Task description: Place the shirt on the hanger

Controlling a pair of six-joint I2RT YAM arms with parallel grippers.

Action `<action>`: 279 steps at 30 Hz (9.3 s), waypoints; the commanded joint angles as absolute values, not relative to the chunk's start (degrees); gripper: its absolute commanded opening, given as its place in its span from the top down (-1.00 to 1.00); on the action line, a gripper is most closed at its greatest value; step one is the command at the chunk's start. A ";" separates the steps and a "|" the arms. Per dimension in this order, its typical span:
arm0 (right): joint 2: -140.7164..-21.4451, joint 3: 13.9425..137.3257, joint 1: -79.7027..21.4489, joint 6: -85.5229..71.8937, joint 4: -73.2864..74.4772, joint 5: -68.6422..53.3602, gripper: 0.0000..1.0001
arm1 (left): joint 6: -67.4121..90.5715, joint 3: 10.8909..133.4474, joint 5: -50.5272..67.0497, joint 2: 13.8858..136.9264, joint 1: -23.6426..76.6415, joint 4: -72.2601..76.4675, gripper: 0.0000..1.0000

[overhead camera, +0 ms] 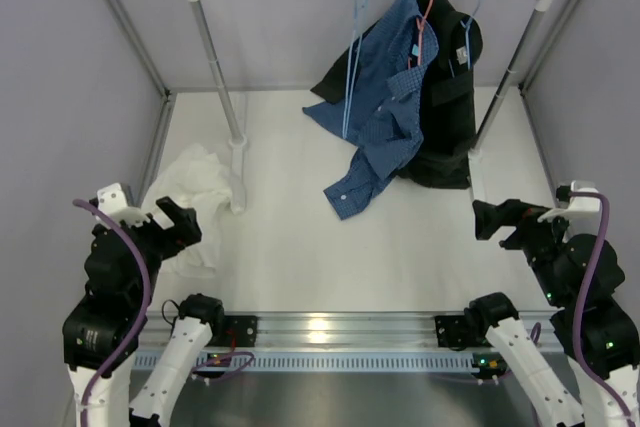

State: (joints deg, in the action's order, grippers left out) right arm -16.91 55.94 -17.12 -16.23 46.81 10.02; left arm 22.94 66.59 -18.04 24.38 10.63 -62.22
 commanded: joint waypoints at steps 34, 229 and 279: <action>-22.41 42.98 -16.70 -25.05 28.48 -9.93 -0.99 | 71.81 44.56 -51.68 74.36 5.72 -51.86 0.14; -52.91 57.33 -52.53 -20.66 46.88 31.15 1.00 | 33.31 69.31 -19.79 71.44 21.22 -49.24 1.00; -83.57 45.88 -83.23 -5.01 19.60 37.69 -0.09 | 36.39 52.21 -24.17 35.06 39.55 -49.66 -0.96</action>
State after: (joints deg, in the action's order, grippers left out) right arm -81.84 42.28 -82.46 -5.69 23.14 31.42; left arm 37.10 52.80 -23.66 35.03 39.42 -50.65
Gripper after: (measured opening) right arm 0.568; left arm 0.983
